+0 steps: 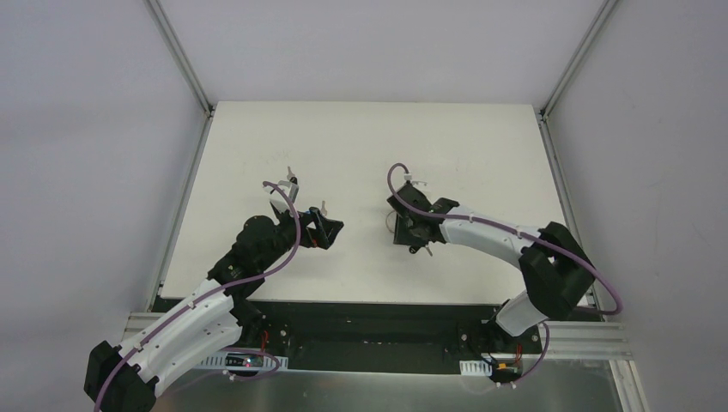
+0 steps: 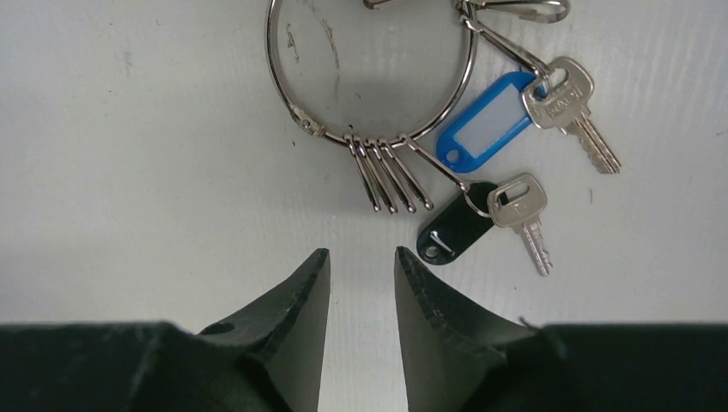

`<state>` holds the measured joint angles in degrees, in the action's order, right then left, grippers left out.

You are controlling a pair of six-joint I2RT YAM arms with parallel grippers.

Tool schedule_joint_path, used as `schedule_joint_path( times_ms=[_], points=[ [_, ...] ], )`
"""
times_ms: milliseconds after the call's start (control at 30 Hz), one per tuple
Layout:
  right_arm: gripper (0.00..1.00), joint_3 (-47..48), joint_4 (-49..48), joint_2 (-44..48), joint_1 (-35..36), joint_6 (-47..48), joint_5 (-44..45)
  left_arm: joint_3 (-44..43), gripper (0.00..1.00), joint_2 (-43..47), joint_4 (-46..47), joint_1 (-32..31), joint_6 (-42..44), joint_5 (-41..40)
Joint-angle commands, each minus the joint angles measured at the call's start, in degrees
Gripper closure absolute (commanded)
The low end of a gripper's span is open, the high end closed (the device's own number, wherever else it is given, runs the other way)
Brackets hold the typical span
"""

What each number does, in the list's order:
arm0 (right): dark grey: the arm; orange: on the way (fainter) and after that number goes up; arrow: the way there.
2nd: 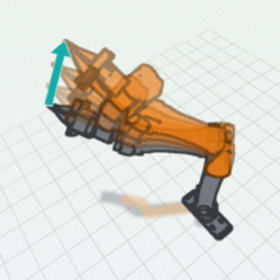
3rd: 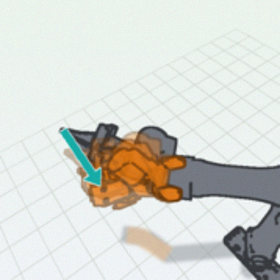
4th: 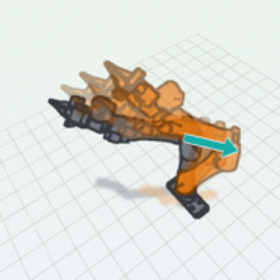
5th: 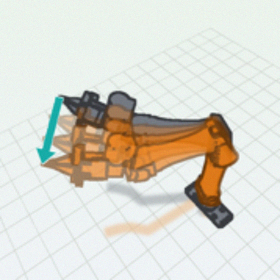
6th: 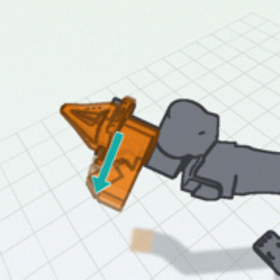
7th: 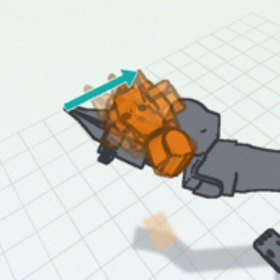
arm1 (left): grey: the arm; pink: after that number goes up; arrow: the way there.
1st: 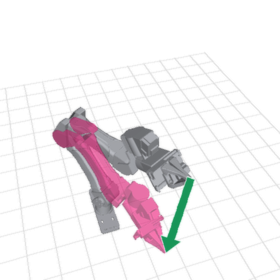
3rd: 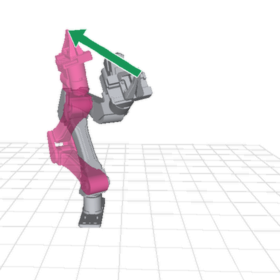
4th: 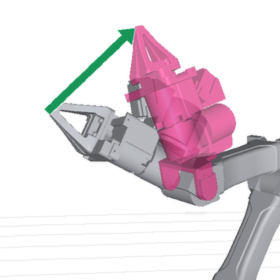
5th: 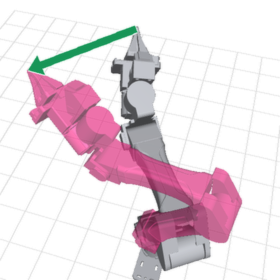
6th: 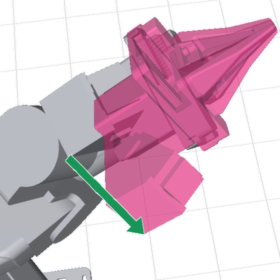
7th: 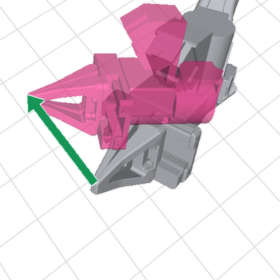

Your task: Put the keys on the keyring

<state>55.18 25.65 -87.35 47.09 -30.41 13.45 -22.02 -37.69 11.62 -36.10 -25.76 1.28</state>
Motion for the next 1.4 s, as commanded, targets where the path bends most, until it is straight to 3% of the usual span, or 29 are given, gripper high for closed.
schedule_joint_path(
  times_ms=[0, 900, 1367],
  points=[
    [0.64, 3.7, -2.3, -3.6, -0.8, 2.3, -2.5, -0.5, 0.01, 0.9, 2.1, -0.7, -0.3, 0.4],
    [0.65, 5.1, -3.2, -10.0, -2.5, 5.2, -4.0, -0.6, 0.01, 0.2, 2.0, -0.7, 0.1, -0.3],
    [0.8, 5.5, -2.4, -10.8, -2.4, 5.5, -2.9, -0.6, 0.01, 0.3, 1.9, -0.8, 0.2, -0.4]
  ],
)
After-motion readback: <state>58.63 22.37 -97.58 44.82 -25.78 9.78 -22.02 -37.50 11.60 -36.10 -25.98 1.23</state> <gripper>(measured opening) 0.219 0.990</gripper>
